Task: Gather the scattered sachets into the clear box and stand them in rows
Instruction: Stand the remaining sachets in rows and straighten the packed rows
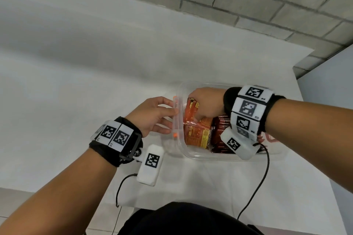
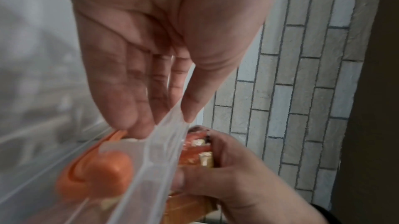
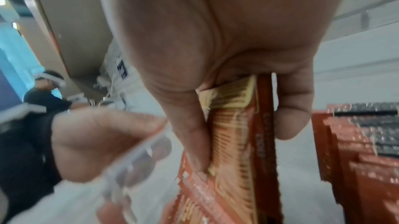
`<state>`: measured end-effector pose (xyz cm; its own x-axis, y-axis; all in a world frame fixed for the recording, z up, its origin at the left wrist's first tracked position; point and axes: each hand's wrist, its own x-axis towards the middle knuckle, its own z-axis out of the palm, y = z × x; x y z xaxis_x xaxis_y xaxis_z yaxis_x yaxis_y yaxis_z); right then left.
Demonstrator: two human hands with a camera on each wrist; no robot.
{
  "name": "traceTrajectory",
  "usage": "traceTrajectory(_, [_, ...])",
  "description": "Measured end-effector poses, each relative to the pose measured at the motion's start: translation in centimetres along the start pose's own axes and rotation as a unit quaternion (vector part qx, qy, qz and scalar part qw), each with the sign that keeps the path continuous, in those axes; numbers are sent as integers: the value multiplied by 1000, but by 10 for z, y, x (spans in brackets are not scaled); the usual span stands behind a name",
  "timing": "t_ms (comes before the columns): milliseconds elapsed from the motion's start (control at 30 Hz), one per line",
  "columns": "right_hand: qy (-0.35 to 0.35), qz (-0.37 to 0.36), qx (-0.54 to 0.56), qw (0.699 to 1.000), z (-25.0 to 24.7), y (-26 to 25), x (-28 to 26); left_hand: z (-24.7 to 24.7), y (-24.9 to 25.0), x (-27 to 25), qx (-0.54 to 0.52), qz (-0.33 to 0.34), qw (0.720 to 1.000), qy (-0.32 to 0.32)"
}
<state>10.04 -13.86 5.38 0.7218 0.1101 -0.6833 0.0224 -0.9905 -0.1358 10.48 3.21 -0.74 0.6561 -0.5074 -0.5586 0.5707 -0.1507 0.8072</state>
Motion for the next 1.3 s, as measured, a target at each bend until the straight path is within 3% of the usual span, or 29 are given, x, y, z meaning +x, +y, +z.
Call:
traceTrajectory(167, [97, -5, 154, 983, -22, 26, -41, -1, 4, -8, 31, 40, 995, 87])
traceTrajectory(300, [176, -12, 330, 927, -30, 56, -68, 2, 19, -22, 29, 136, 975, 173])
traceTrajectory(400, [208, -39, 486, 848, -28, 77, -83, 27, 37, -36, 6, 192, 973, 131])
traceTrajectory(467, [219, -47, 542, 810, -24, 90, -88, 52, 42, -40, -7, 178, 982, 64])
traceTrajectory(600, [221, -62, 622, 749, -9, 101, -92, 100, 41, -32, -37, 122, 991, -31])
traceTrajectory(733, [211, -98, 672, 703, 4, 104, -98, 123, 39, -14, -3, 185, 982, -35])
traceTrajectory(833, [212, -82, 679, 698, 13, 111, -98, 127, 38, -1, 36, 210, 977, -12])
traceTrajectory(1033, [206, -81, 722, 656, 39, 120, -96, 132, 30, 5, 28, 179, 983, -22])
traceTrajectory(1300, [206, -104, 748, 622, 49, 133, -101, 131, 27, 2, -53, 188, 981, -17])
